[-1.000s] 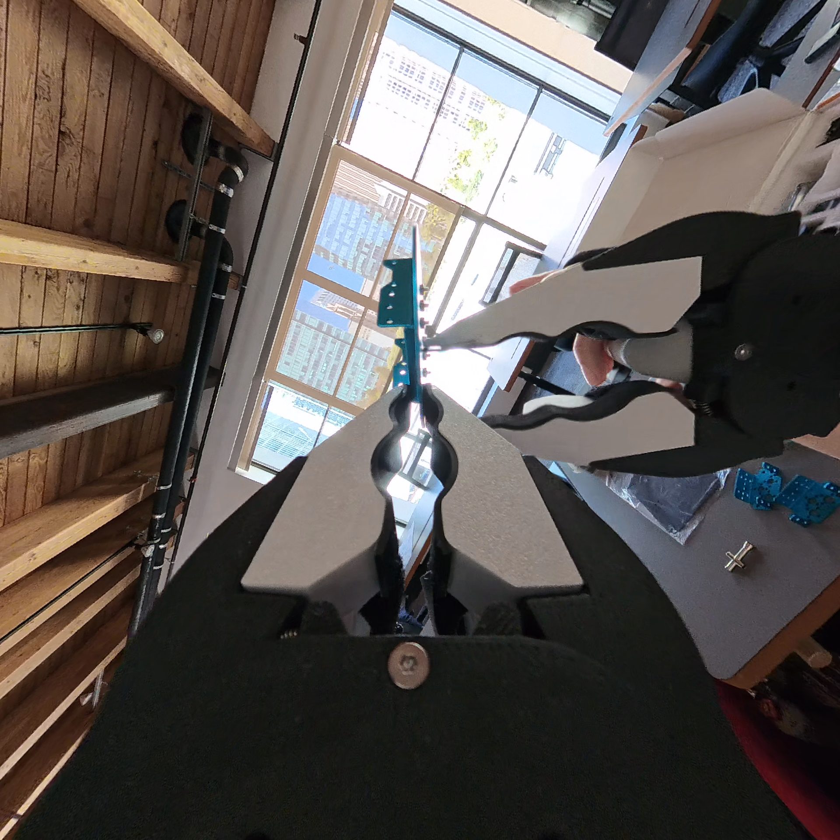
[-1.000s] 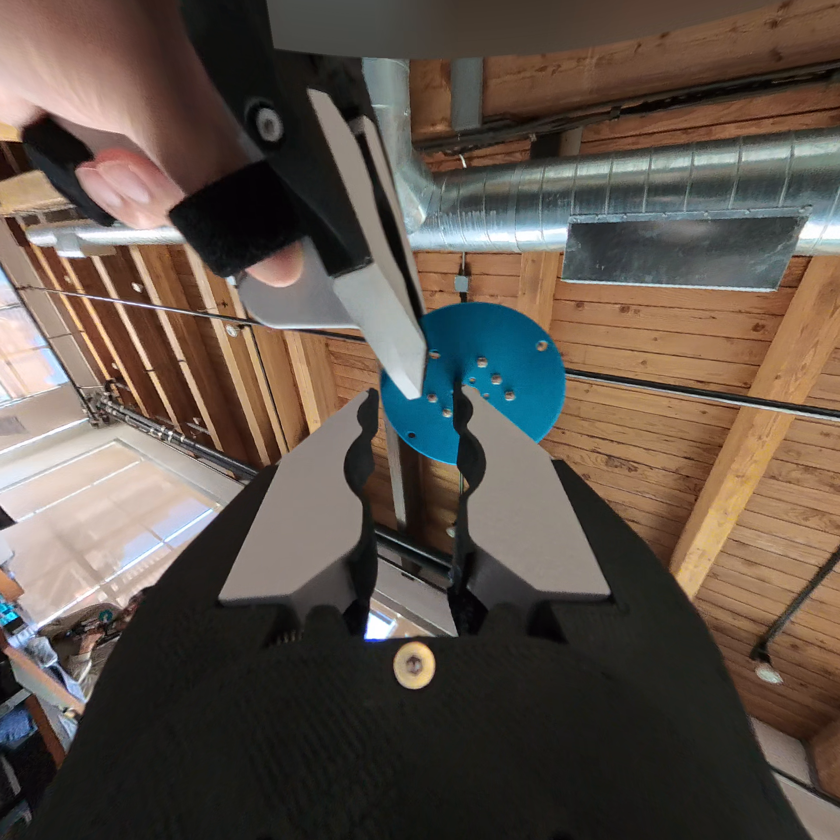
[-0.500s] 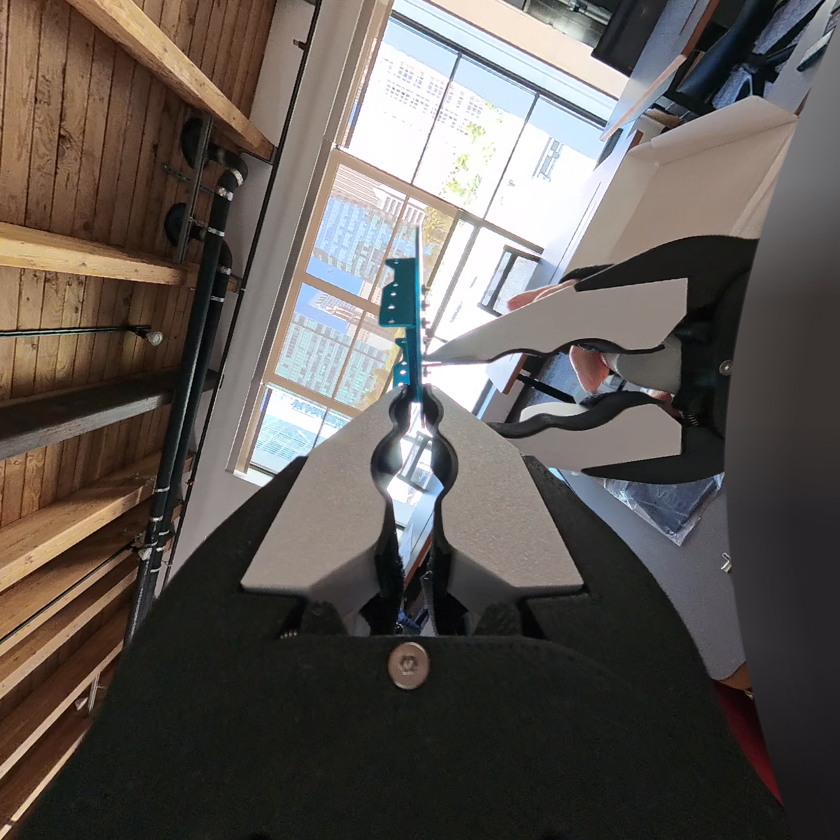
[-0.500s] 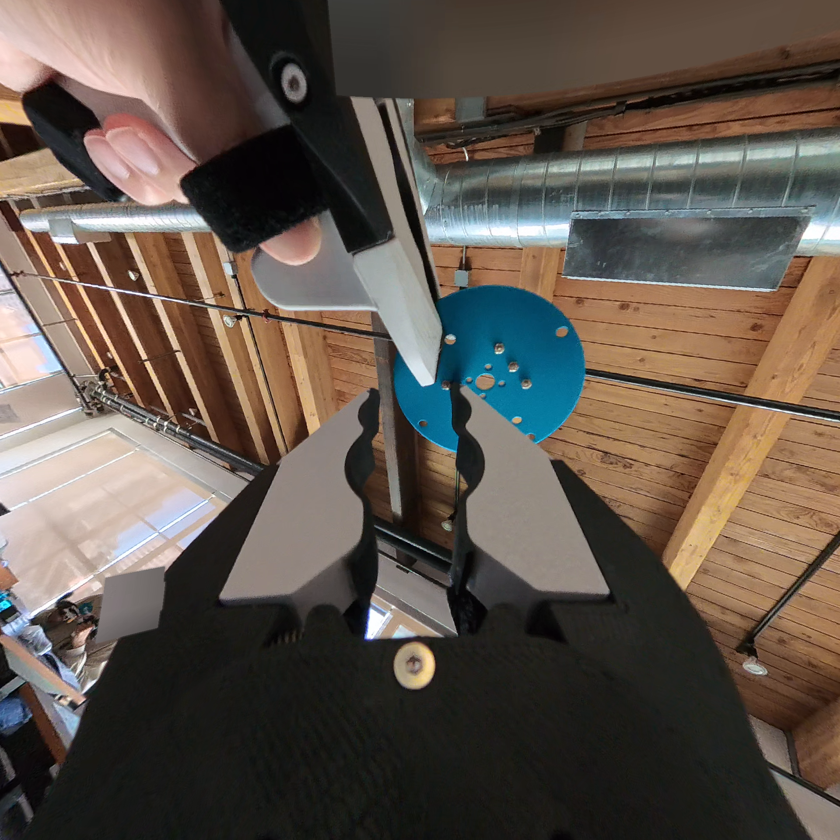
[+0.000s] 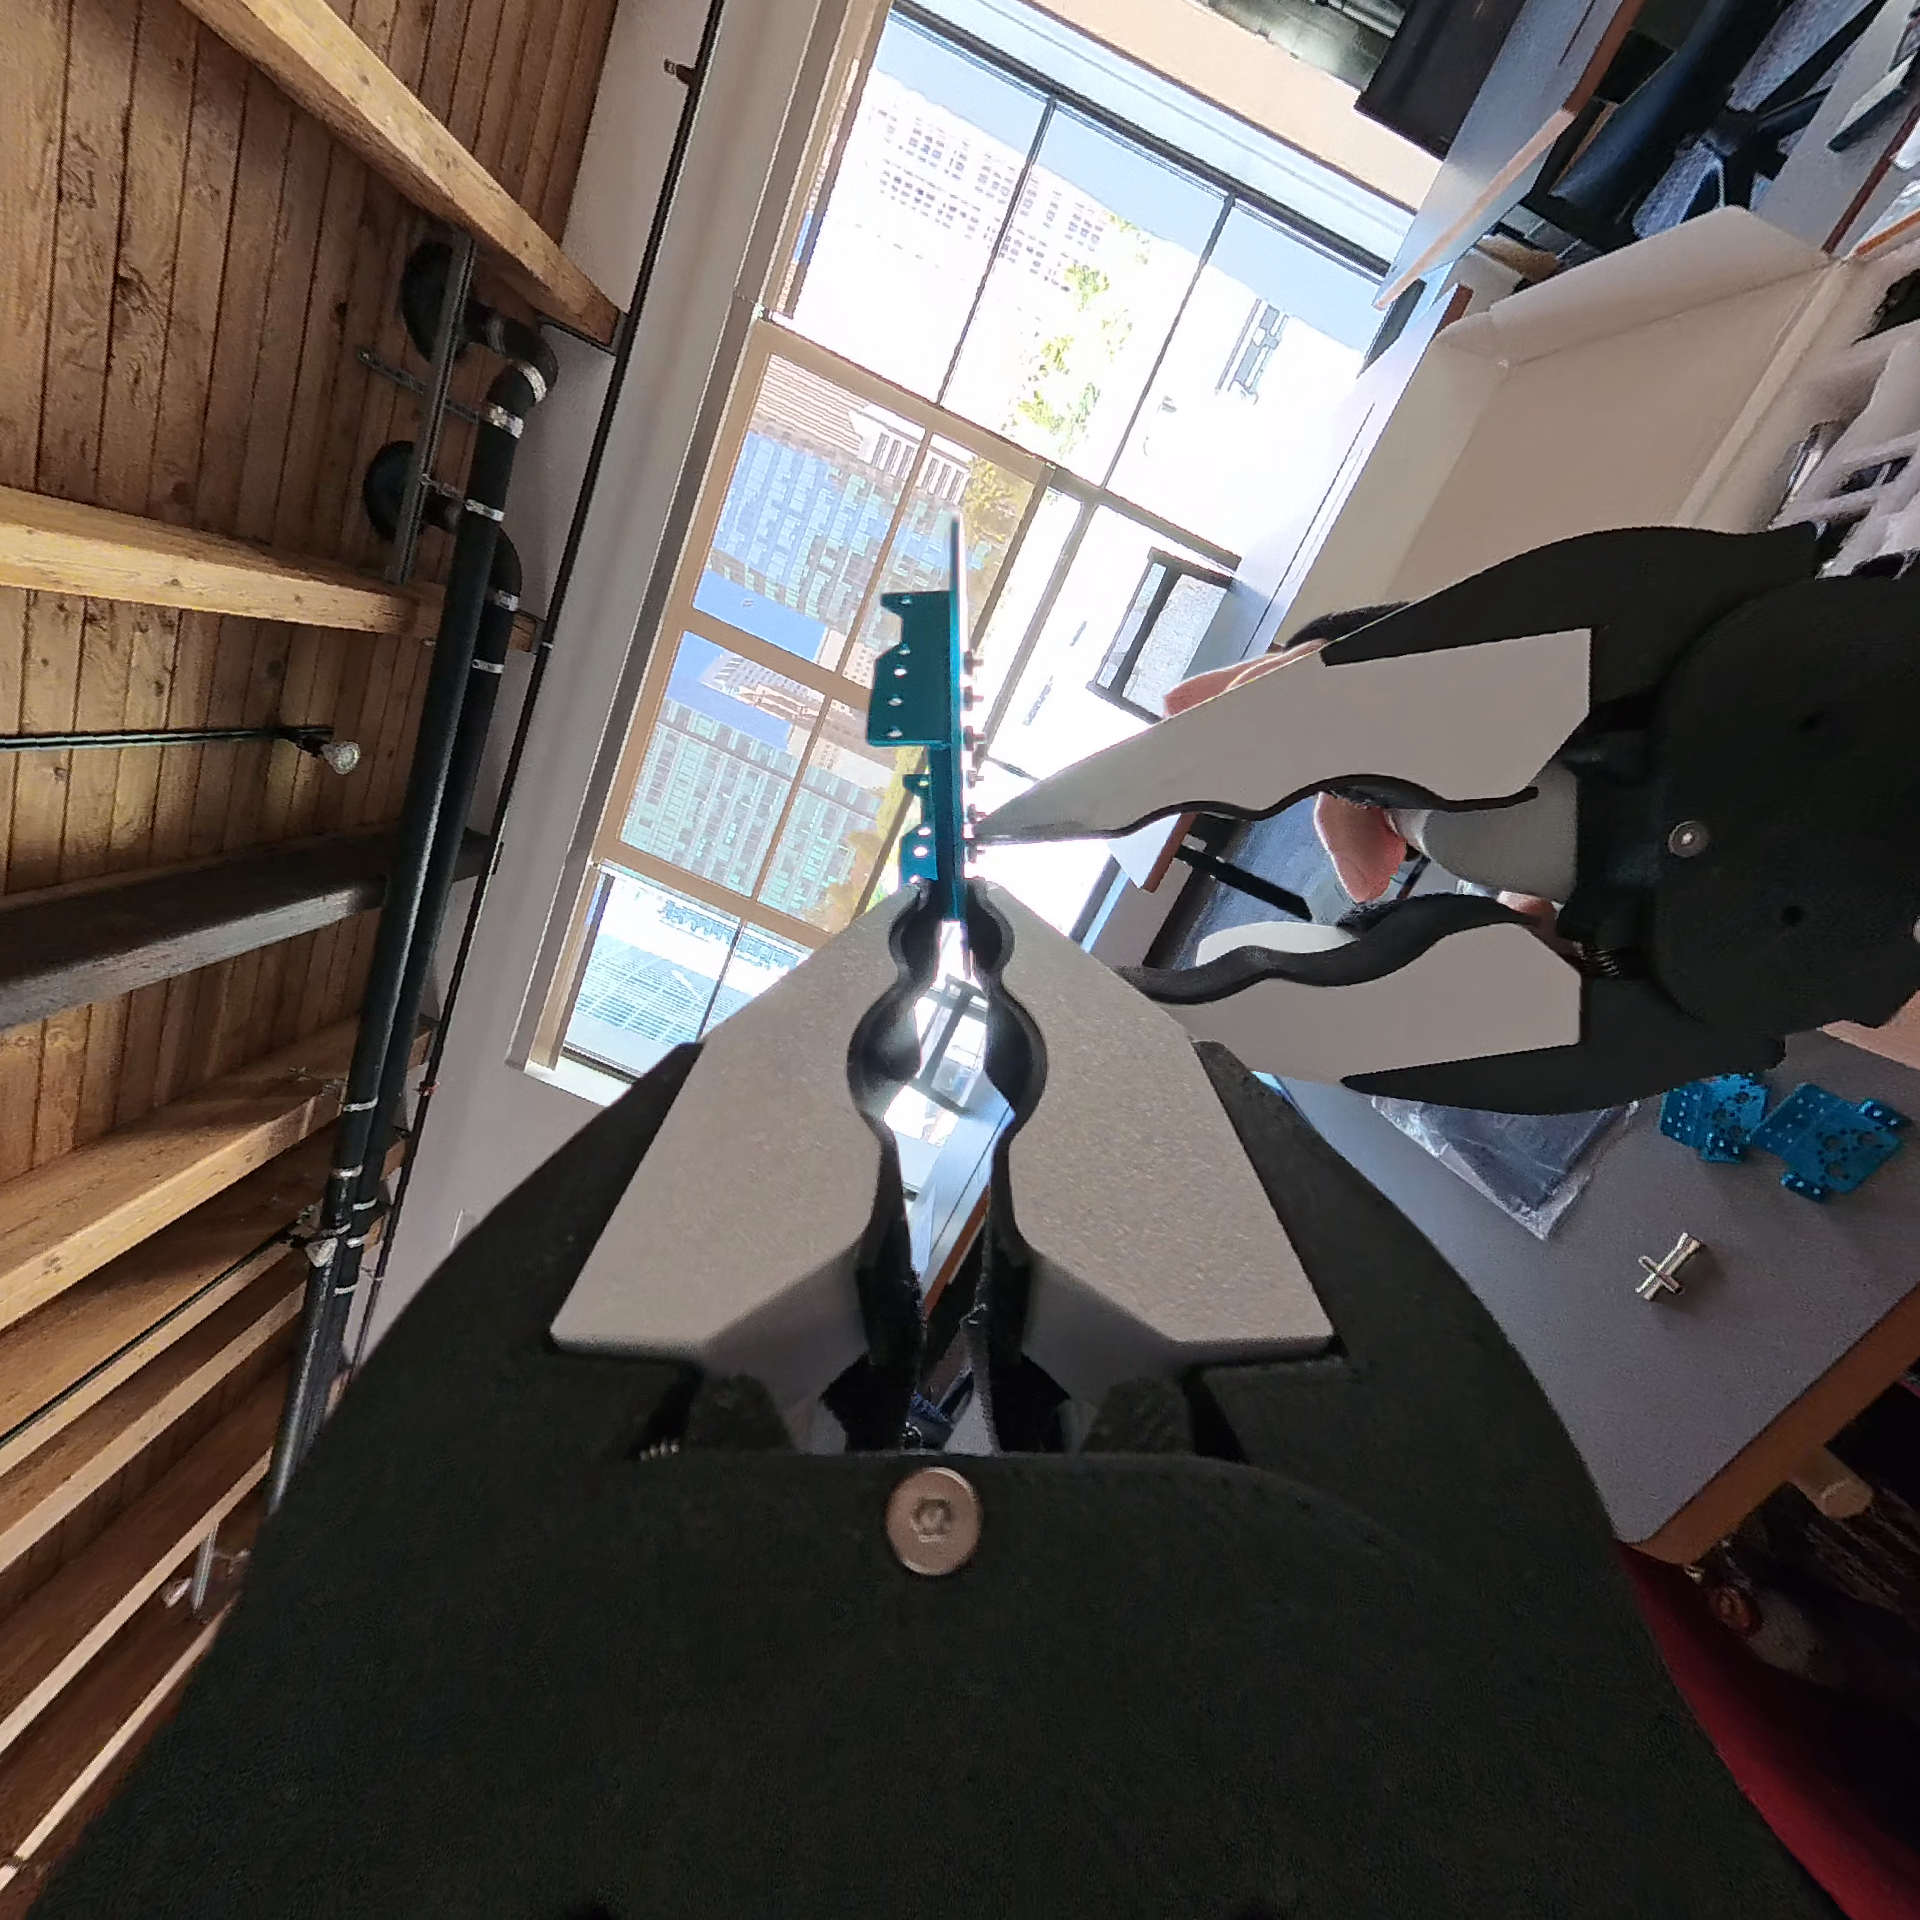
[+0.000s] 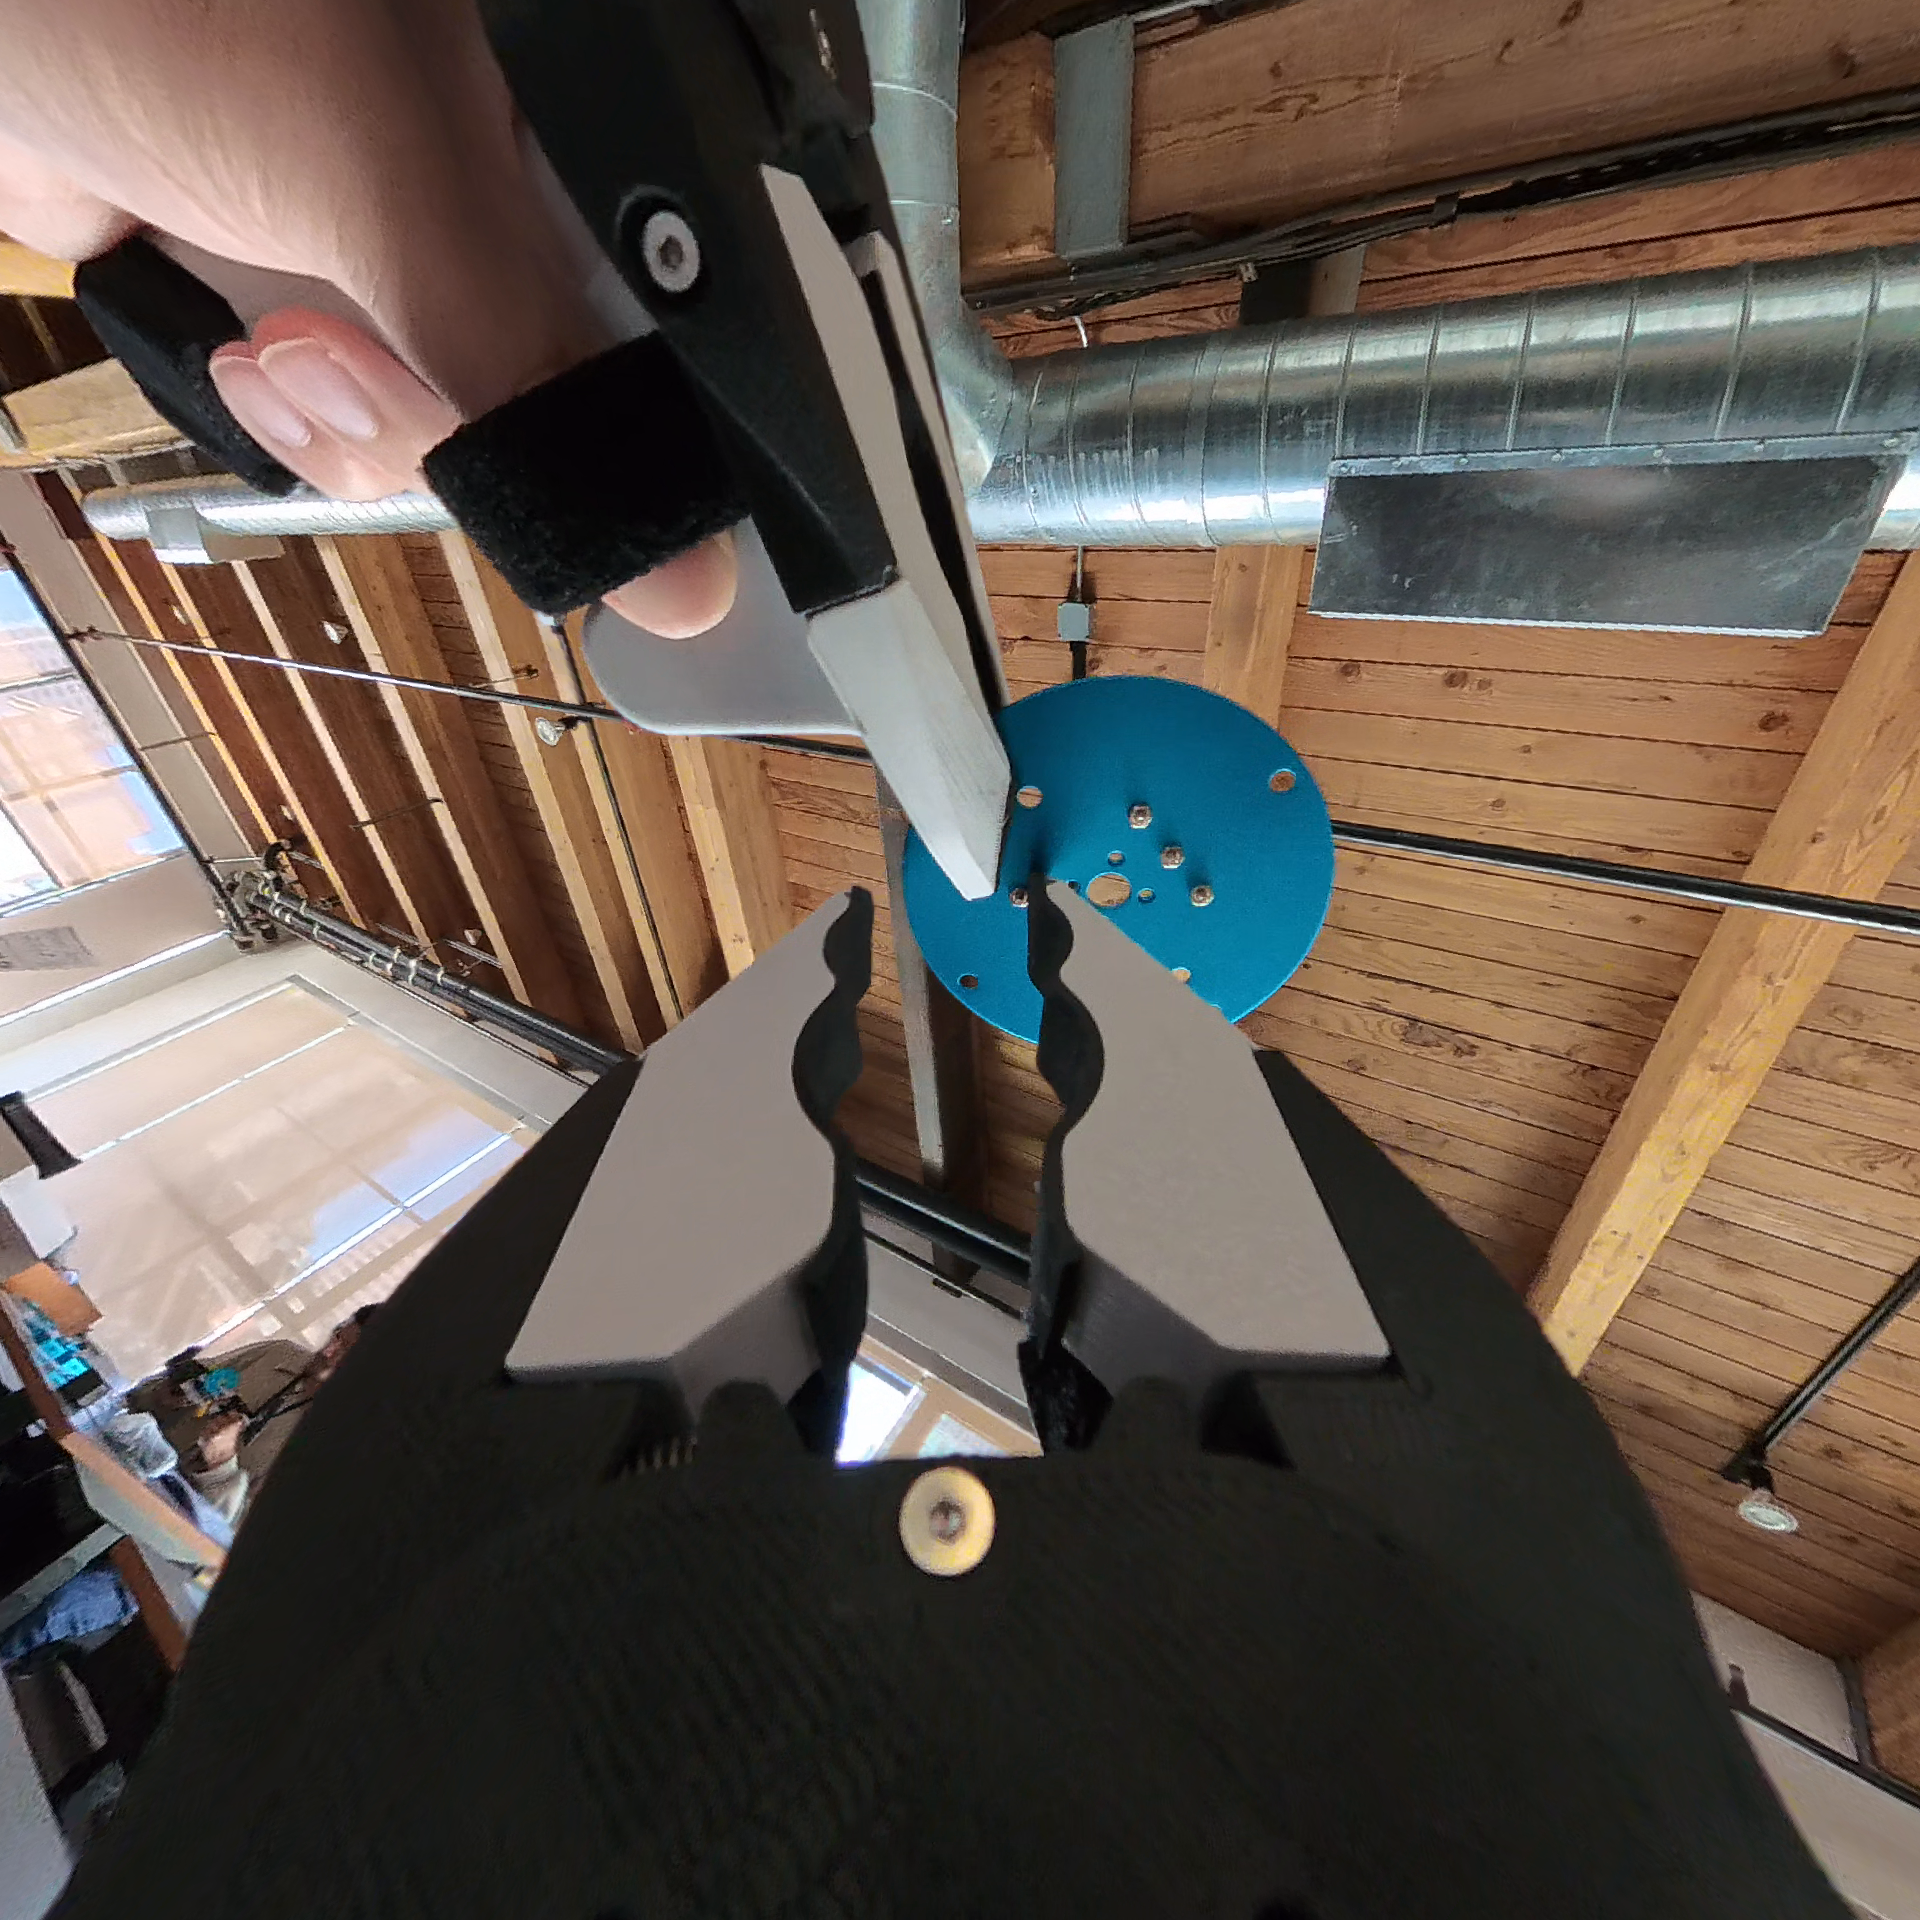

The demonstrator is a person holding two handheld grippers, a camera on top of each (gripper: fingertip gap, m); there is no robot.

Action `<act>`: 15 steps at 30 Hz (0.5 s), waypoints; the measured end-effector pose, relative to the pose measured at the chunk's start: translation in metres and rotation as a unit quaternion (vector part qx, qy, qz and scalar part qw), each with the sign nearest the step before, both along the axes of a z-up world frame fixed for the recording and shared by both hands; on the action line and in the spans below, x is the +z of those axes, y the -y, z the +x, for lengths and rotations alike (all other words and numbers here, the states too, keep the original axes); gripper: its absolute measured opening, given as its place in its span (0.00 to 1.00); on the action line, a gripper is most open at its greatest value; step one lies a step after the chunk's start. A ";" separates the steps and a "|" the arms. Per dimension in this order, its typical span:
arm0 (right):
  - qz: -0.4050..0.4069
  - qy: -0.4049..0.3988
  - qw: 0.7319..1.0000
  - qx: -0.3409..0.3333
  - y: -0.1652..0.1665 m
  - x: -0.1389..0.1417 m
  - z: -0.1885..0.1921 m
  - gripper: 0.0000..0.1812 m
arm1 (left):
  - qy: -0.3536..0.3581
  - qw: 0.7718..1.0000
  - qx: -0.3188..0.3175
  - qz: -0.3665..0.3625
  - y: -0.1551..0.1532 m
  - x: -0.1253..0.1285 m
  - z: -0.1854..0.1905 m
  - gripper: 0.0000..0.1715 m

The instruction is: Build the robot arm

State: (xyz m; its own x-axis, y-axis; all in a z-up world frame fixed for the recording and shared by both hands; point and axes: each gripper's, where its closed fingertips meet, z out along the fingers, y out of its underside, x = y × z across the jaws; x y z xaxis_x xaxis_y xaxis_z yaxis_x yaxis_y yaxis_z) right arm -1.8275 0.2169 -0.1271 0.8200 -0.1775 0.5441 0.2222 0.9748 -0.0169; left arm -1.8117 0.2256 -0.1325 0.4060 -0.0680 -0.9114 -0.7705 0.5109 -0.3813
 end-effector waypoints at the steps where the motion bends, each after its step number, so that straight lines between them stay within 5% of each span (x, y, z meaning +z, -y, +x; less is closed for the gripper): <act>1: -0.001 -0.003 1.000 -0.002 -0.001 0.000 0.001 0.16 | 0.000 1.000 -0.001 0.001 0.000 0.000 0.000 0.02; 15: 0.002 -0.005 1.000 -0.018 -0.003 0.000 0.001 0.13 | 0.001 1.000 -0.003 -0.003 0.002 -0.001 -0.002 0.02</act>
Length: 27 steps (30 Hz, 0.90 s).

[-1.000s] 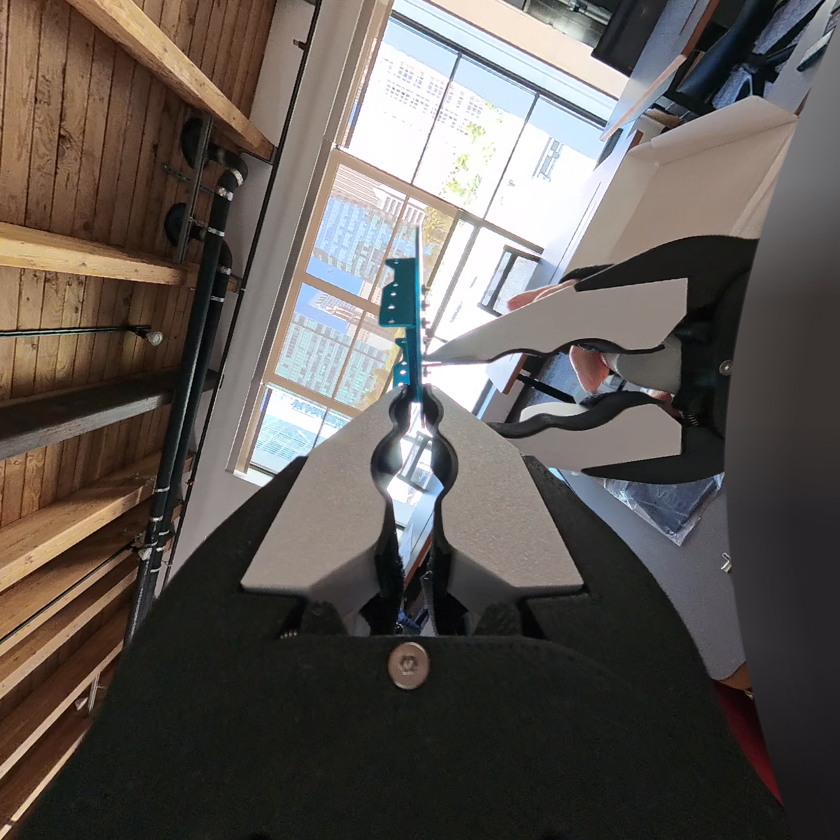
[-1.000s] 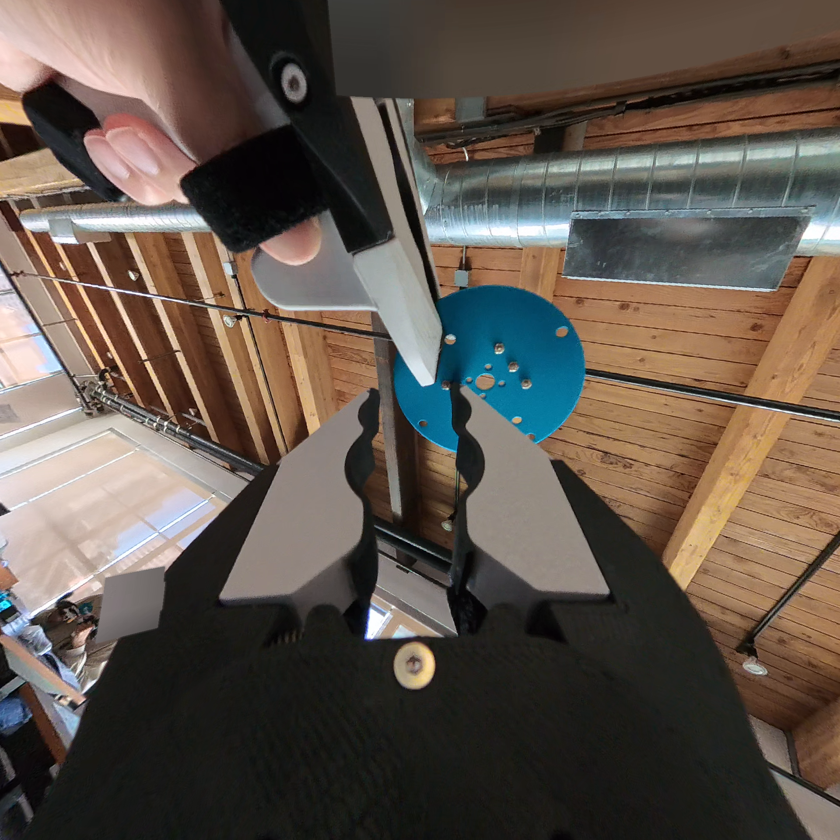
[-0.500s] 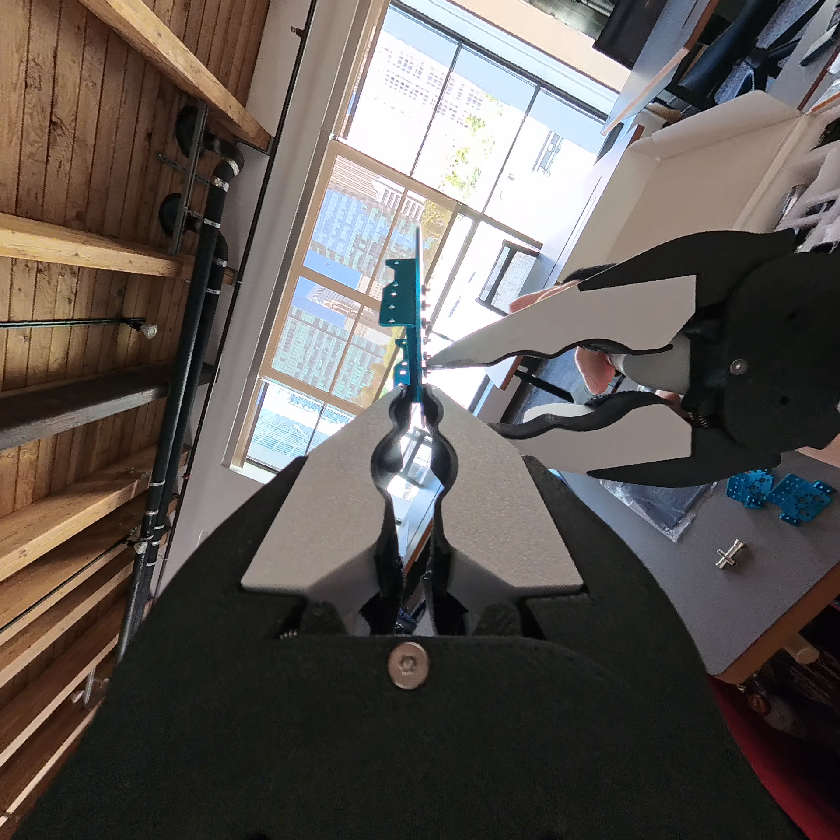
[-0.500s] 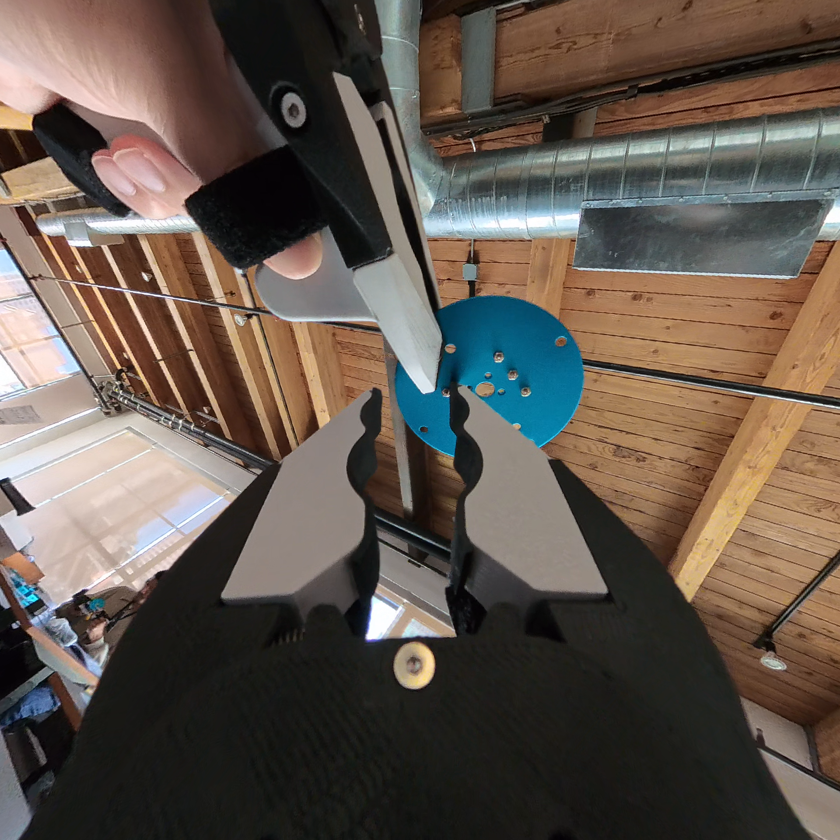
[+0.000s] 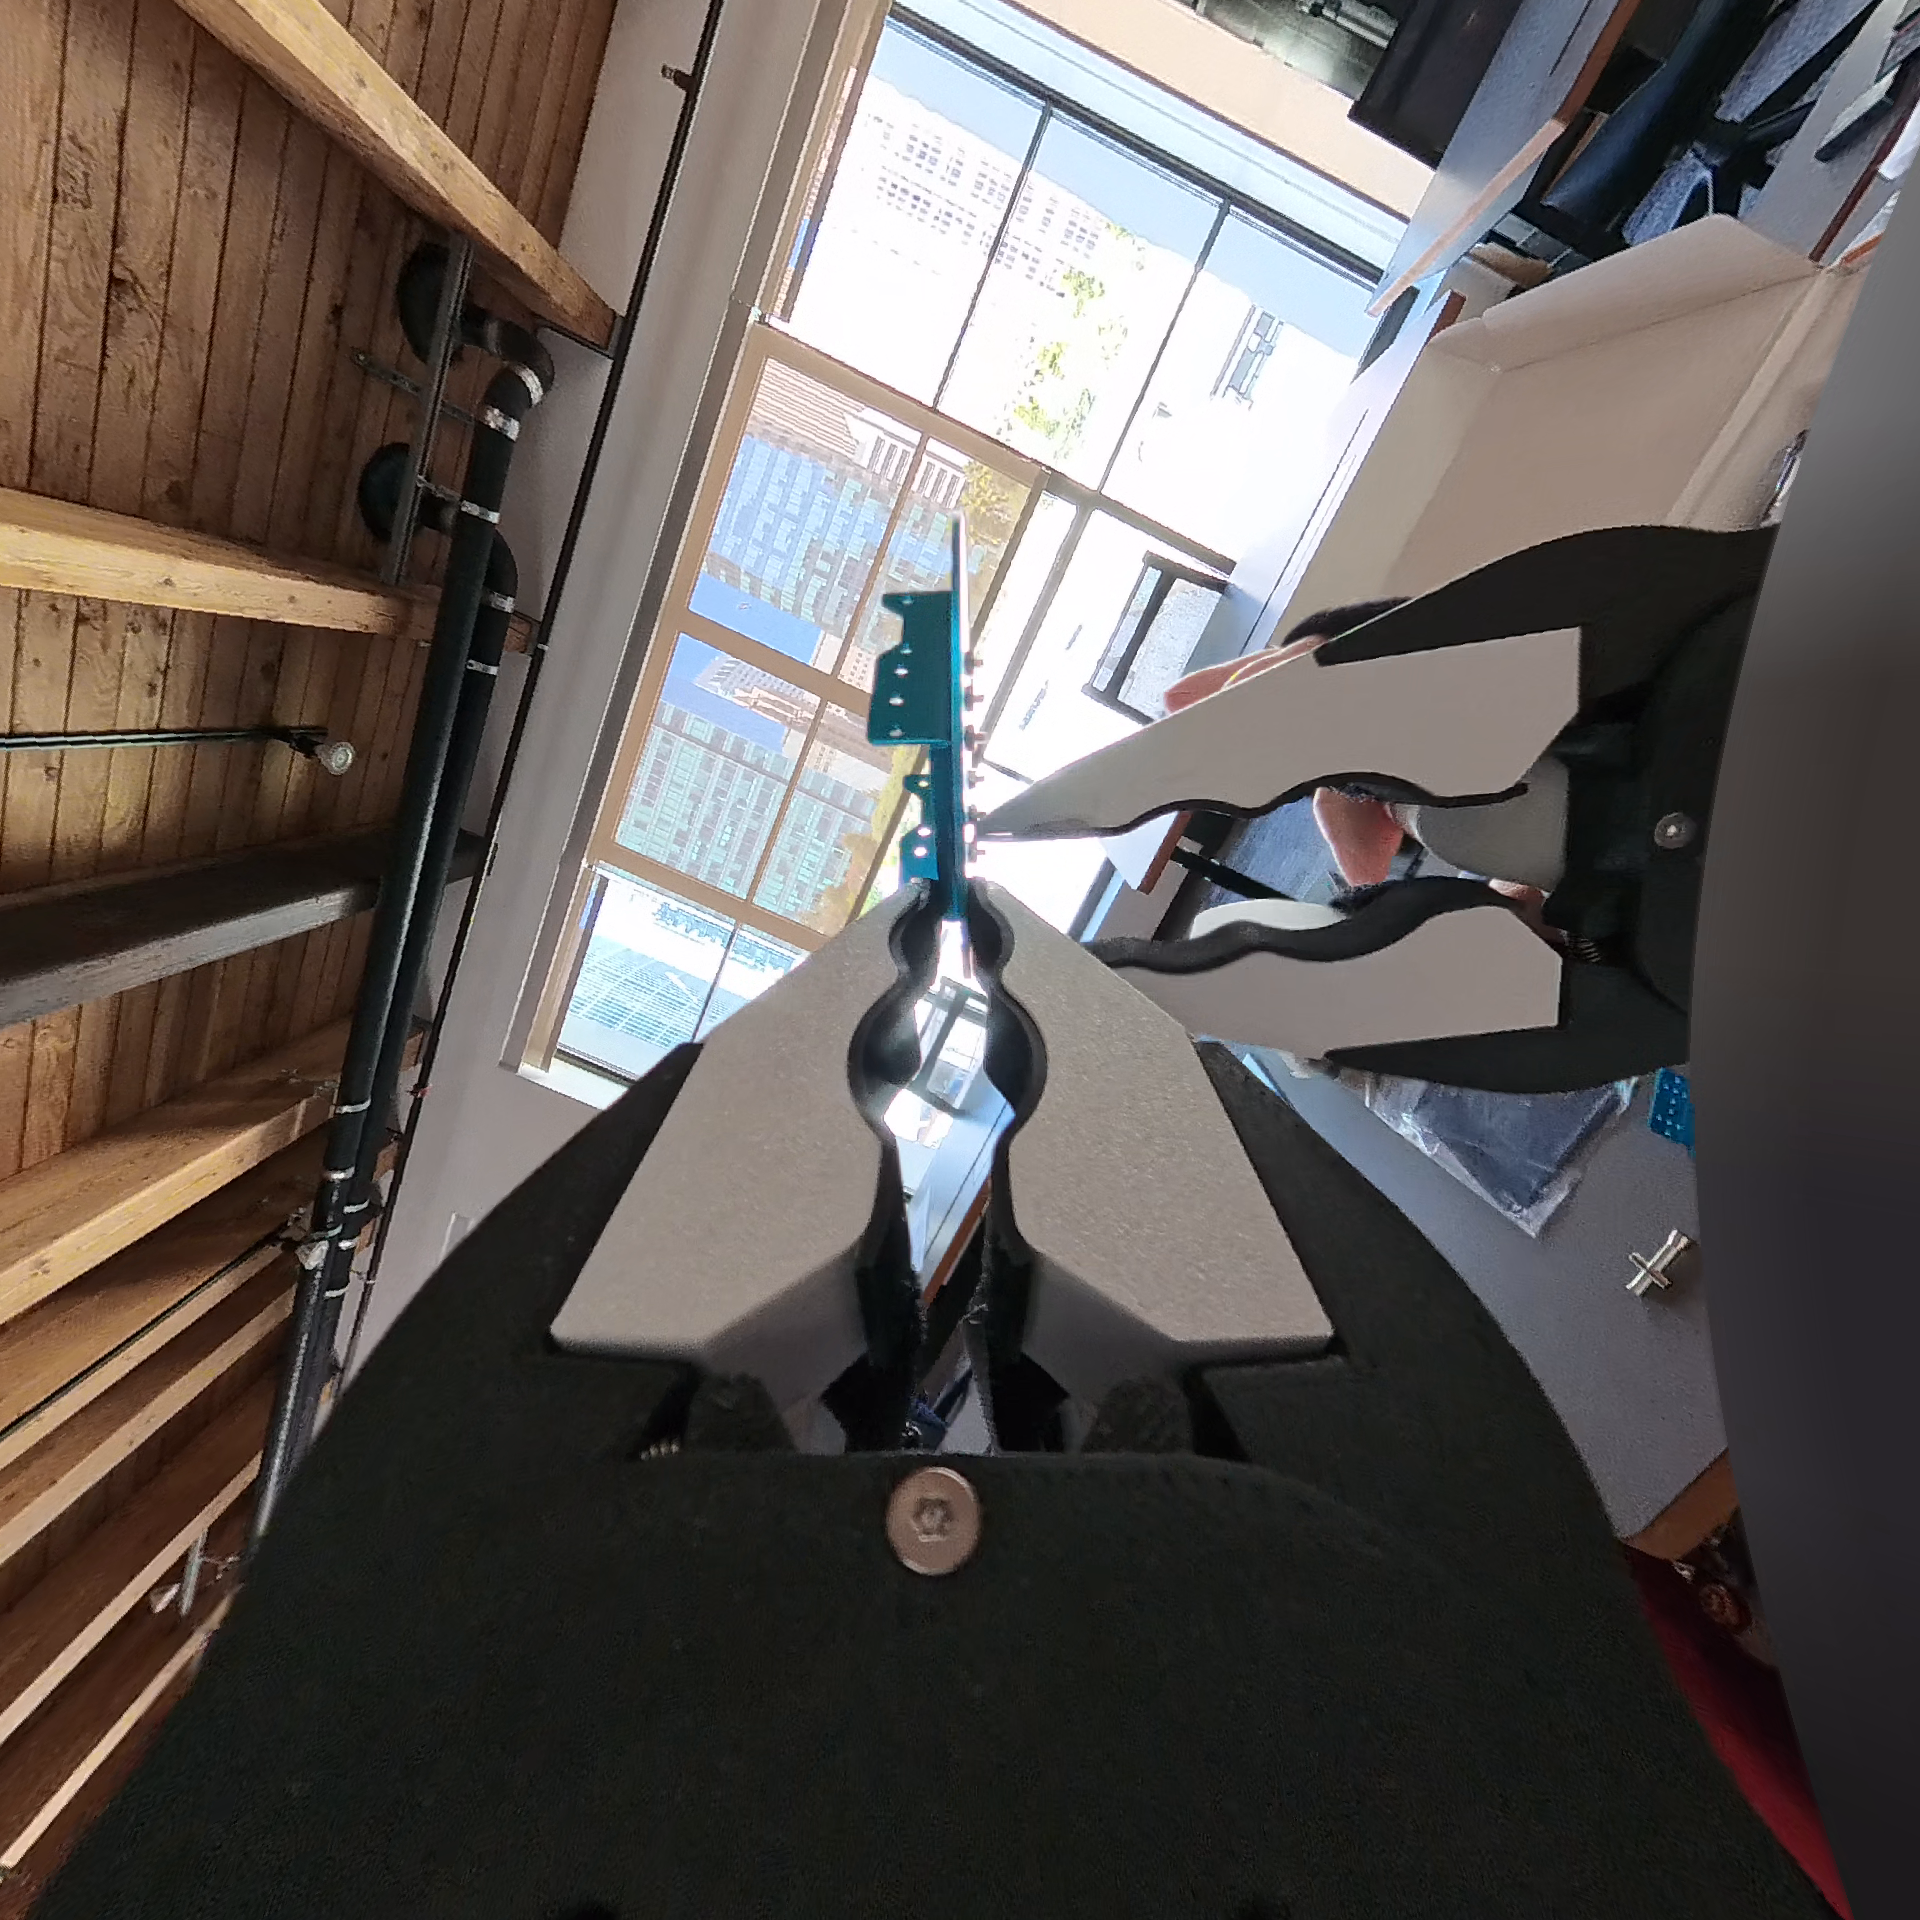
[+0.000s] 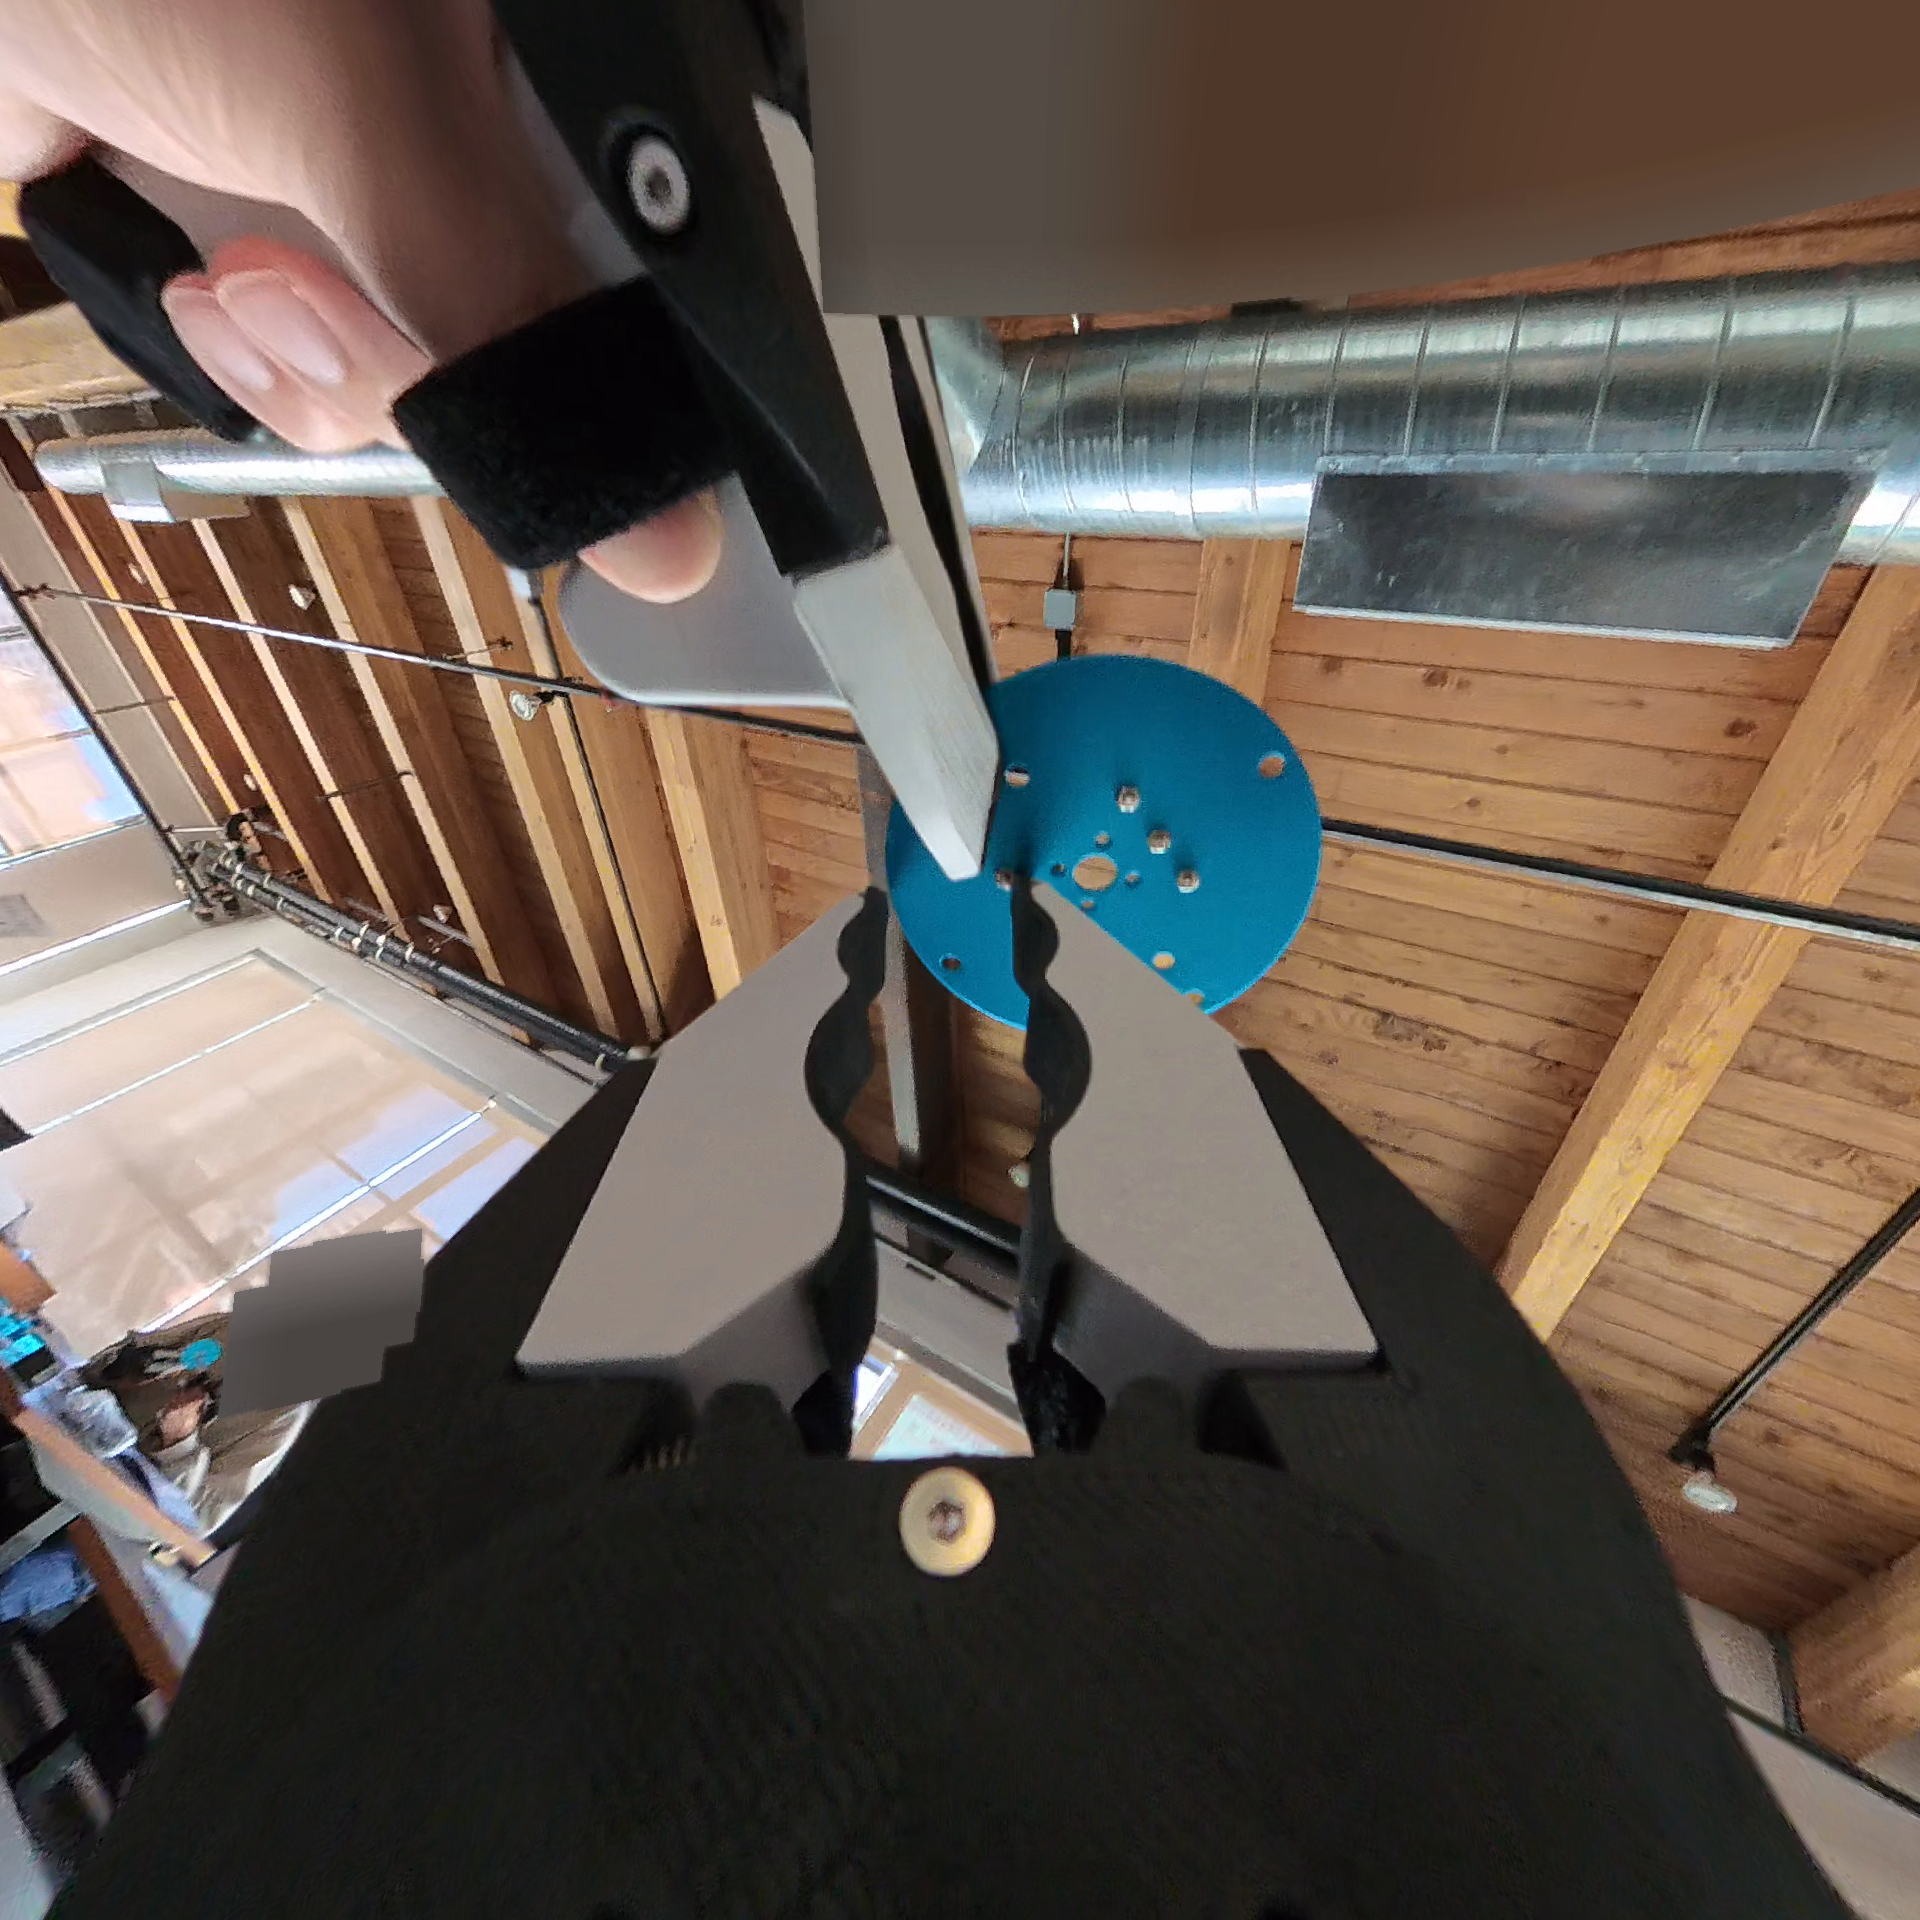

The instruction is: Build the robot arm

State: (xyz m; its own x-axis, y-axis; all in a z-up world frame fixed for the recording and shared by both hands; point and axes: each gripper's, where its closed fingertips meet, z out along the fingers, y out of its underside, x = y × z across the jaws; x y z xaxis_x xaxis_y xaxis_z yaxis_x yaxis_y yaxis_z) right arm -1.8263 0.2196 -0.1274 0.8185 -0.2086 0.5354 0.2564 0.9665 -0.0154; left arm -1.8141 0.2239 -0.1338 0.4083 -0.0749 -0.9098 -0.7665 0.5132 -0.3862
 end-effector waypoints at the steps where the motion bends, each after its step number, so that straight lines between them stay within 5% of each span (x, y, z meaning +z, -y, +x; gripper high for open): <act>1: -0.010 0.006 1.000 -0.001 -0.004 -0.002 0.000 0.06 | 0.004 1.000 -0.002 -0.003 0.000 0.000 -0.001 0.02; 5: 0.018 -0.024 0.999 0.027 0.006 0.001 0.017 0.01 | 0.037 0.998 -0.017 -0.053 -0.002 -0.005 -0.003 0.02; 10: 0.010 0.036 0.999 -0.008 0.000 0.001 0.006 0.08 | 0.080 0.990 -0.035 -0.111 -0.004 -0.005 -0.006 0.01; 14: 0.024 0.046 0.999 0.007 0.008 -0.001 0.007 0.01 | 0.082 0.989 -0.037 -0.117 -0.003 -0.005 -0.004 0.01; 27: 0.005 0.086 0.994 -0.070 -0.002 0.001 0.005 0.01 | 0.060 0.991 -0.010 -0.123 -0.006 -0.006 -0.001 0.01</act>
